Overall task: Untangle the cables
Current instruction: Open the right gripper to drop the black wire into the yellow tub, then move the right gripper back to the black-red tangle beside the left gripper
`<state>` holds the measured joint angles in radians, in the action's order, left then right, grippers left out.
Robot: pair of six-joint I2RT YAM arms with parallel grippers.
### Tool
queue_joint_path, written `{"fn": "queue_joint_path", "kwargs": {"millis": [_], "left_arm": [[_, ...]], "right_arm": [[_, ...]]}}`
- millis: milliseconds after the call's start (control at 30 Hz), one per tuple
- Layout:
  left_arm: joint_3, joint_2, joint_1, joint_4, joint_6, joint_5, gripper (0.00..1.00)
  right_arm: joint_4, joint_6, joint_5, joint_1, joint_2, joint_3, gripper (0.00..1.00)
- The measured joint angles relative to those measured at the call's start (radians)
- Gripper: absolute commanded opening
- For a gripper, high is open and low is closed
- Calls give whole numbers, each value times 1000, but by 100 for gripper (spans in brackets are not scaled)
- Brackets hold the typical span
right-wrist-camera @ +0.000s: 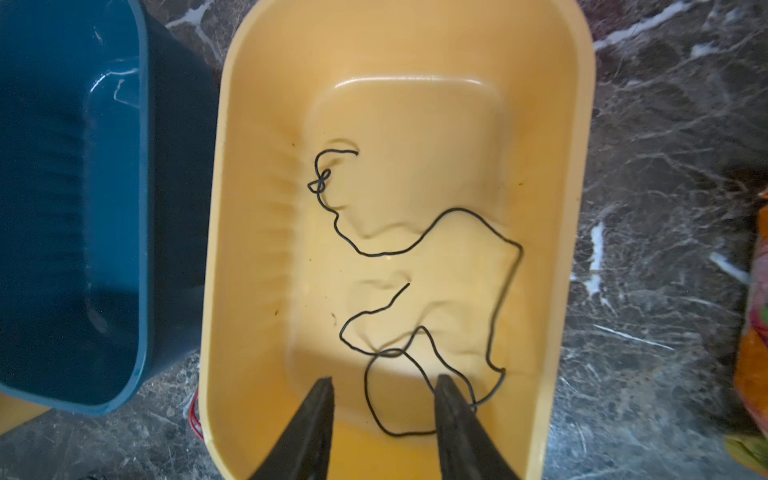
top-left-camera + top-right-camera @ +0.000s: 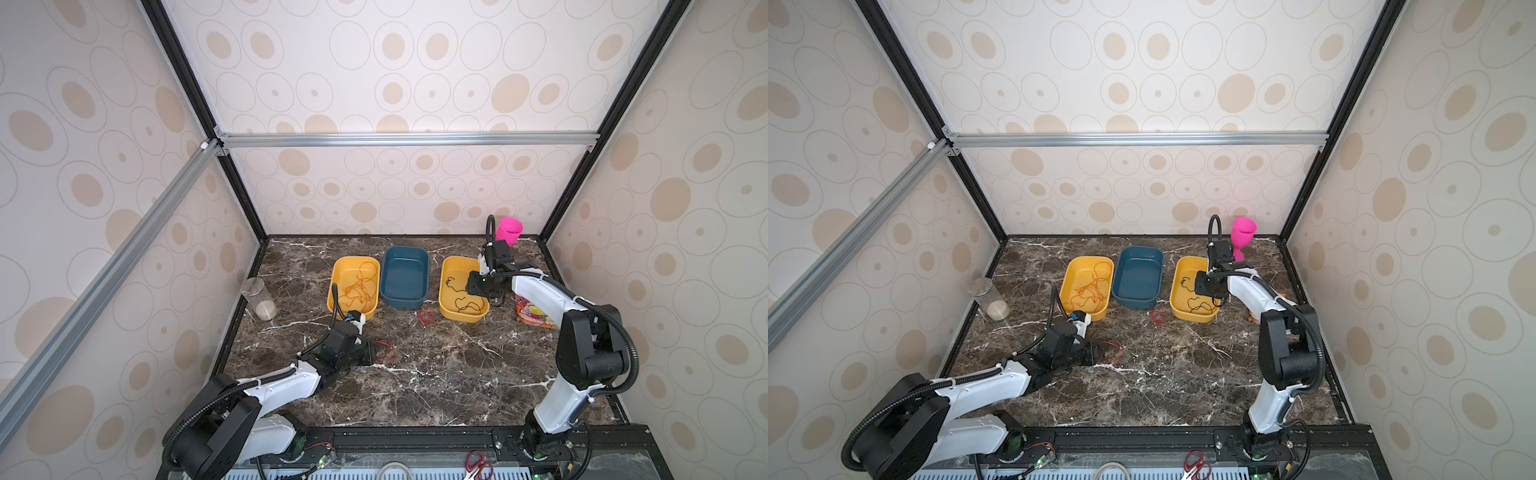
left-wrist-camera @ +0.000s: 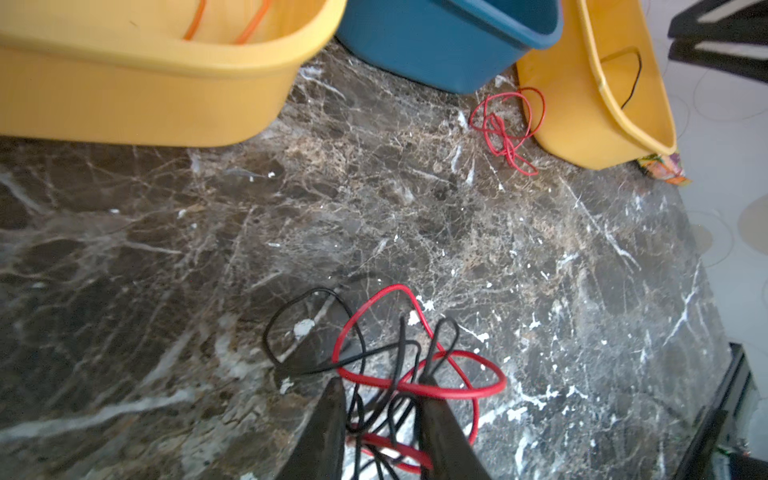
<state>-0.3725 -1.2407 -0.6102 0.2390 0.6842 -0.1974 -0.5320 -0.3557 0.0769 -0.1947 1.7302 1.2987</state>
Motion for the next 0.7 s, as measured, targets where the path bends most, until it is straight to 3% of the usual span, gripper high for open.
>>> {"fn": "queue_joint_path", "kwargs": {"millis": [200,467,700], "left_arm": [[-16,37,-2,-47,0,32,52],[-26,104,-3,-110,-4,72,53],[-26,142,-3,-152,-5,76,55]], "right_arm": [[-23,24,-33,-12,-103,-23,51],[-30,39,-51,-95,-211,-64,48],[-28,39,26,-202,-253,-105,49]]}}
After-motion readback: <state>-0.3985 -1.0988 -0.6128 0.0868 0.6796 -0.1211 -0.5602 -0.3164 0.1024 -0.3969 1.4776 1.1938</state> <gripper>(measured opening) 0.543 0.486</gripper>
